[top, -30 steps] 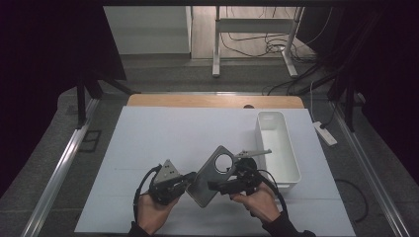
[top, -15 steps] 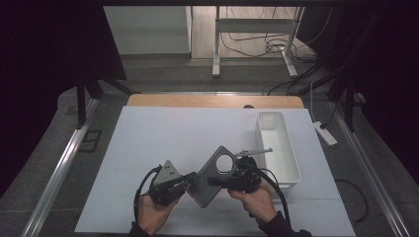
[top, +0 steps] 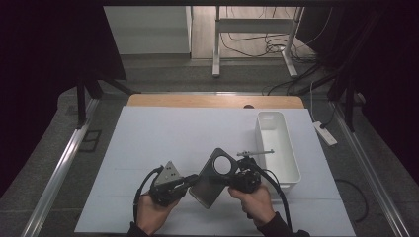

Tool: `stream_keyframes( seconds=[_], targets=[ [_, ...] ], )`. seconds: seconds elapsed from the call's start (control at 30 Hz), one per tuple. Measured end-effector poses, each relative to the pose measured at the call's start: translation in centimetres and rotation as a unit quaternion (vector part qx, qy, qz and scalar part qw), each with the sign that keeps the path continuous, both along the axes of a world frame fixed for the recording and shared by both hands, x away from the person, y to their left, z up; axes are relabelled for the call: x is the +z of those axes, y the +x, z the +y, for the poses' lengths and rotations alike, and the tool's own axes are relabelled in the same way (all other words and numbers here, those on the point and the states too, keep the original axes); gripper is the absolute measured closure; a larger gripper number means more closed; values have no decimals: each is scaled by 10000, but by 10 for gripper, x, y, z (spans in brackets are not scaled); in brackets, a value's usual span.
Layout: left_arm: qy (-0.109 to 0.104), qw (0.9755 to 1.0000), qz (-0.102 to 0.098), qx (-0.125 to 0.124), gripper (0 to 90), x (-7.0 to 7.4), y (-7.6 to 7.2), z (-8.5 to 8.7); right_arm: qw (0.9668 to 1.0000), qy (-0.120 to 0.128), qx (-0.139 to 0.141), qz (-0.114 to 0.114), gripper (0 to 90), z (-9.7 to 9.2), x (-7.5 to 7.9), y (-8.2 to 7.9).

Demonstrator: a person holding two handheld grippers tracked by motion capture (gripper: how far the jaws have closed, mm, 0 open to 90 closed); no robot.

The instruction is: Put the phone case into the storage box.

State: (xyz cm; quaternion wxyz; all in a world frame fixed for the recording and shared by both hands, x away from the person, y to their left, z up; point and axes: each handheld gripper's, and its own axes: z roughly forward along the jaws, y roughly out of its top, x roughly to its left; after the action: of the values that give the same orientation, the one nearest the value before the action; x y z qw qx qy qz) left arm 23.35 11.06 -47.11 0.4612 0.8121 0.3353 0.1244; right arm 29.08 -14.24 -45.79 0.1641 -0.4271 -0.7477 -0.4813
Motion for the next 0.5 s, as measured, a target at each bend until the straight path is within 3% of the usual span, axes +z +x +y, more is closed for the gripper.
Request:
stream_keyframes(
  seconds=[0.13, 0.33, 0.5],
  targets=[
    [-81, 9999, 65, -60, 834, 1, 2, 3, 10000, -28, 3, -64, 856, 0, 1, -1],
    [-190, 9995, 264, -52, 516, 4, 8, 15, 9996, -172, 94, -227, 855, 0, 3, -3],
    [-346, 9973, 596, -267, 302, 1, 15, 25, 9986, -226, 196, -441, 855, -2, 6, -4]
  ],
)
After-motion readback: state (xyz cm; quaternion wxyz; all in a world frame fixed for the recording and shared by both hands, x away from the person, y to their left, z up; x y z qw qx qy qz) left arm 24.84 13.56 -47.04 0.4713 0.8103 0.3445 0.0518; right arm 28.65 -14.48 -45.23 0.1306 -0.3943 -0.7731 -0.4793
